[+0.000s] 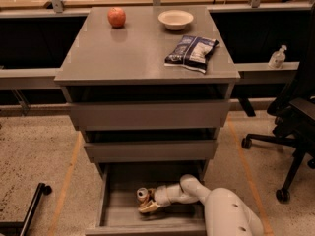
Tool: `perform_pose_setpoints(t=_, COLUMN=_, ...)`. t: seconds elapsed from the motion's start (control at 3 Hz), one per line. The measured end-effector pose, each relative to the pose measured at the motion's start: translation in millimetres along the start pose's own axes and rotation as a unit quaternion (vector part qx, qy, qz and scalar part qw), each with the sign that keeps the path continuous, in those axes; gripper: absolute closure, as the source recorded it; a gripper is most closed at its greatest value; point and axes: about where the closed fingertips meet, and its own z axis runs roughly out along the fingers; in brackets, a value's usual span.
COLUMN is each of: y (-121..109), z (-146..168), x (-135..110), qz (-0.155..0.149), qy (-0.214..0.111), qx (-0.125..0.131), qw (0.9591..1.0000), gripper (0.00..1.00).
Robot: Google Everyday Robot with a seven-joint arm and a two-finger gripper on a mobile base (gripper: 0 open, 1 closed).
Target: Place orange can into bottom drawer
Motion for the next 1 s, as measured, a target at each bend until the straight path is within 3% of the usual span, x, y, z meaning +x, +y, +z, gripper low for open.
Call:
perform_pose_setpoints(t=0.33, y=4.2, z=5.8, x=11.5, qz=0.014, qy=0.001, qx=-0.002, qw=0.9999, gripper=0.03)
perform_pose_setpoints(t=1.0, y=6.9, z=7.7, x=12.5, qz=0.016, qy=0.007, qx=0.001, qw=0.9998, gripper=0.0)
